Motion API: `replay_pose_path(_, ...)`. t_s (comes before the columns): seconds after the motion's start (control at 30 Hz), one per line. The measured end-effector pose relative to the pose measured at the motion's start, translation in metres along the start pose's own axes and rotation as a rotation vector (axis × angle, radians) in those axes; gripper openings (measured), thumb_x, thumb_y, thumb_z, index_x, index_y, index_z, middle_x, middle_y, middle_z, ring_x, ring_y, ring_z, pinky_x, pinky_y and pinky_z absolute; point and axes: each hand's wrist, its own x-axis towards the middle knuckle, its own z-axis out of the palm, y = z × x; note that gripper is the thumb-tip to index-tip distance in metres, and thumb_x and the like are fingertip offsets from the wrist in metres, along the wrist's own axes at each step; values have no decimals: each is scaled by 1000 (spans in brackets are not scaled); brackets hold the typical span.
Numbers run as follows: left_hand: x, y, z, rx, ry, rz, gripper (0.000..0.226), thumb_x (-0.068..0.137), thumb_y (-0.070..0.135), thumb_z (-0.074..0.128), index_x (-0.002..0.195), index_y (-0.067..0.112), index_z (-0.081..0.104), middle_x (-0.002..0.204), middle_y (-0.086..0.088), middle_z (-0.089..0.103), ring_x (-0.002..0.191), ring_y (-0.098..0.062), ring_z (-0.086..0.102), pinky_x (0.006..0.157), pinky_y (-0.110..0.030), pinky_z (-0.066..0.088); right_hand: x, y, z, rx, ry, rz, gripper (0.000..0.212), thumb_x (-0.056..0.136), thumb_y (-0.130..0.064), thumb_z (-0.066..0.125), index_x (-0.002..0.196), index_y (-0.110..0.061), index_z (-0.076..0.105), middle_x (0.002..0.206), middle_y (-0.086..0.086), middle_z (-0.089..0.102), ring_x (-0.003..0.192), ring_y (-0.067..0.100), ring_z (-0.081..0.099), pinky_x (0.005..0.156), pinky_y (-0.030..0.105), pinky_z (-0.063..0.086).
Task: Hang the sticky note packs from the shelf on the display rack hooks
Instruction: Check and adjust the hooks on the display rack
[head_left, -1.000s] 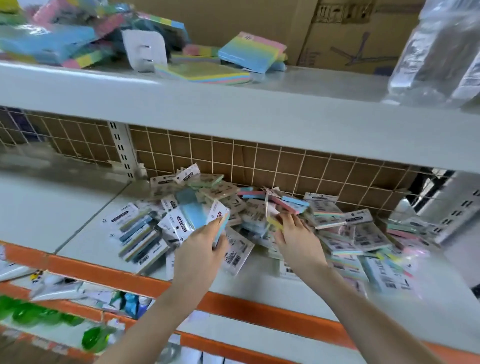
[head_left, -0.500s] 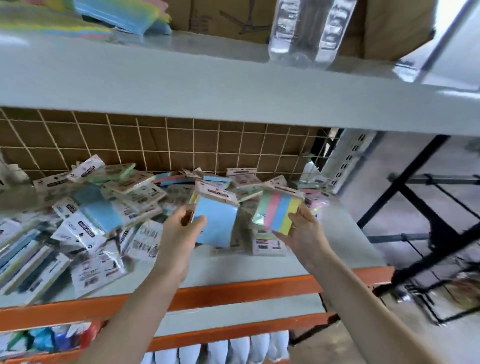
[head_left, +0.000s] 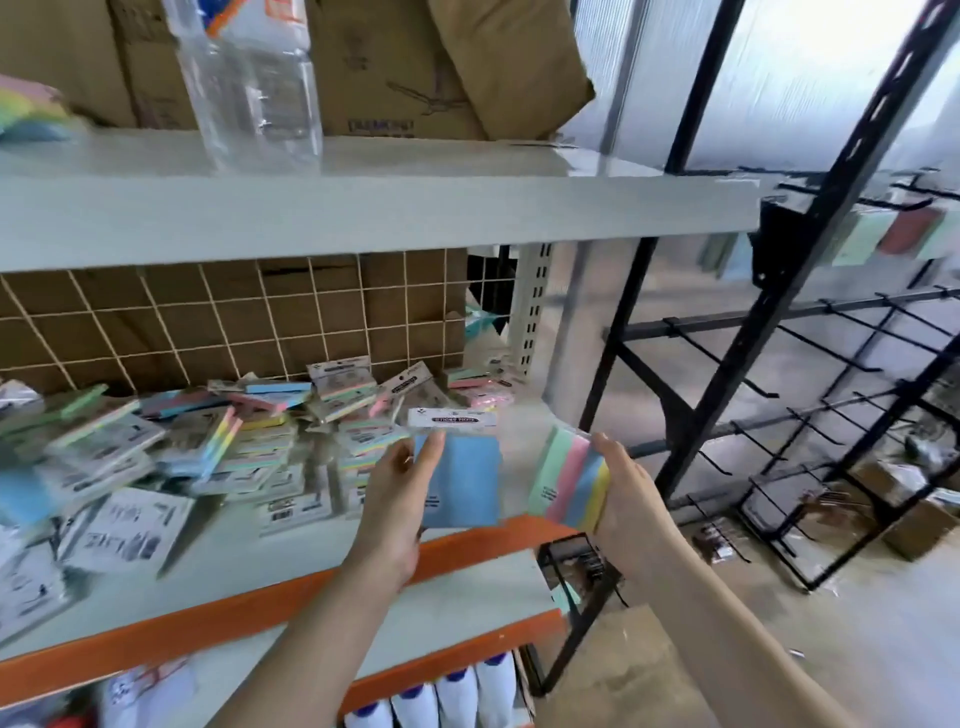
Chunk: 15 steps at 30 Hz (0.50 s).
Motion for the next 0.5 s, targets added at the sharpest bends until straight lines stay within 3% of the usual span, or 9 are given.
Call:
replay_pose_path(0.1, -25, -6, 45, 32, -21, 52, 33, 88, 43, 61, 68, 22, 44, 73, -1, 51, 70, -16, 46, 66, -33, 29, -14, -18, -38, -32, 13, -34, 40, 95, -32, 53, 118, -1, 60, 108, 28, 63, 91, 38, 63, 81, 56, 51)
replay_pose_path(0.17, -41, -9, 74, 65, -29, 103, 35, 88, 41, 61, 66, 19, 46, 69, 0, 51, 67, -15, 47, 62, -32, 29, -23, -31, -65, -62, 21, -73, 36, 94, -28, 53, 113, 1, 61, 103, 27, 63, 87, 37, 62, 82, 60, 50)
replay_pose_path(0.23, -55, -14, 103, 88, -40, 148, 34, 90, 39, 60, 76, 10, 50, 74, -5, 50, 69, -17, 46, 63, -33, 29, -31, -42, -93, -94, 46, -105, 27, 92, -25, 54, 97, 0, 63, 88, 23, 63, 77, 35, 61, 79, 64, 48)
replay_pose_path(0.4, -87, -21, 179, 112, -121, 233, 34, 91, 32, 59, 61, 22, 48, 70, -8, 40, 66, -17, 38, 58, -30, 23, -51, -71, -159, -111, 154, -181, 27, 86, -21, 52, 61, -15, 61, 53, 10, 54, 49, 23, 53, 57, 39, 48)
replay_pose_path(0.5, -102, -23, 224, 147, -177, 308, 27, 92, 30, 59, 75, 9, 56, 74, -7, 45, 68, -16, 42, 58, -28, 27, -58, -91, -196, -139, 201, -283, 33, 85, -10, 52, 53, -16, 57, 40, -4, 50, 35, 12, 47, 43, 17, 39)
